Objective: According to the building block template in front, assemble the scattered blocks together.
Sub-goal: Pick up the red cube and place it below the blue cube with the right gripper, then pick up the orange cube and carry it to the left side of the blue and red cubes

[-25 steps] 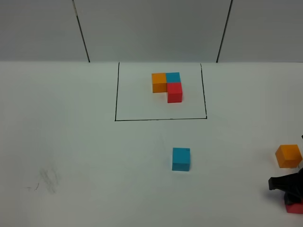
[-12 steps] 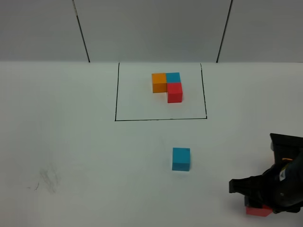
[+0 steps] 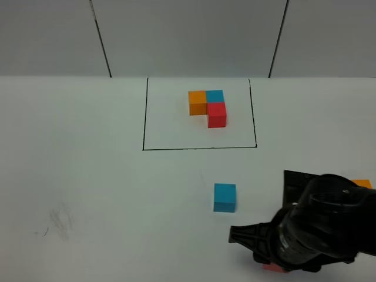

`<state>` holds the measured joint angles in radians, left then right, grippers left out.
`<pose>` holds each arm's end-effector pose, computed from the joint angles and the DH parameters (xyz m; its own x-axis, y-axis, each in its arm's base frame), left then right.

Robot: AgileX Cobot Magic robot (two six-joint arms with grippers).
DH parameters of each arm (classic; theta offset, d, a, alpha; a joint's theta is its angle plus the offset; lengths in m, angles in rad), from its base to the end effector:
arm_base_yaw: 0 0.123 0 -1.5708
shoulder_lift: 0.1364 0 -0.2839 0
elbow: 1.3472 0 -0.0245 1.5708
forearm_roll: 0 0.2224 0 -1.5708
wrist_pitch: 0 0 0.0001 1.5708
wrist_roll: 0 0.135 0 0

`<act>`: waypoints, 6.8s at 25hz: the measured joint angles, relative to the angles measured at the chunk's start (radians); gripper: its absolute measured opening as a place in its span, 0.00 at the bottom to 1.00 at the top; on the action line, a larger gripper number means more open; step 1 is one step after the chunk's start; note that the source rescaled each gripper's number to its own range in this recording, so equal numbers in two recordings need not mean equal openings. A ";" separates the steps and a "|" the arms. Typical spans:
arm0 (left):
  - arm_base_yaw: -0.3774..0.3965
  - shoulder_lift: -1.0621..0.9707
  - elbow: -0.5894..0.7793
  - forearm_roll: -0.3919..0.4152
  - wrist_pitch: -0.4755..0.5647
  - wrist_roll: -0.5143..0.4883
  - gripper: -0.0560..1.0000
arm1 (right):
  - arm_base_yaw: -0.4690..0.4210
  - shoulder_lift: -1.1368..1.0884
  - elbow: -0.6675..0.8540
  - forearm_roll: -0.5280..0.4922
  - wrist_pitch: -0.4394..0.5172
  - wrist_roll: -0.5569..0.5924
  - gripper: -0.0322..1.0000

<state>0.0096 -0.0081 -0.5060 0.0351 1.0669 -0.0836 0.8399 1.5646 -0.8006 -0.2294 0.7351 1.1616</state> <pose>0.0085 0.0042 0.2447 -0.4452 -0.0708 -0.8926 -0.0669 0.9967 -0.0458 0.1811 0.1711 0.1528 -0.9615 0.1654 -0.2196 0.1557 0.9859 0.0607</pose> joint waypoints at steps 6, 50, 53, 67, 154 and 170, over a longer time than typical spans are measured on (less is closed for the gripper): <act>0.000 0.000 0.000 0.000 0.000 0.000 0.68 | 0.024 0.169 -0.139 0.011 -0.003 -0.040 0.24; 0.000 0.000 0.000 0.000 0.000 0.000 0.68 | -0.008 0.467 -0.425 0.025 0.064 -0.134 0.24; 0.000 0.000 0.000 0.000 0.000 0.000 0.68 | -0.008 0.467 -0.425 0.004 0.064 -0.111 0.24; 0.000 0.000 0.000 0.000 0.000 0.000 0.68 | -0.014 0.468 -0.429 -0.021 0.016 -0.093 0.24; 0.000 0.000 0.000 0.000 0.000 0.000 0.68 | -0.118 -0.335 -0.482 -0.601 0.460 -0.177 1.00; 0.000 0.000 0.000 0.000 0.000 0.000 0.68 | -0.470 -0.654 -0.430 -0.518 0.483 -0.696 1.00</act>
<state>0.0096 -0.0081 -0.5060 0.0351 1.0669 -0.0836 0.3699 0.9102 -1.2304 -0.7476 1.2180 0.4661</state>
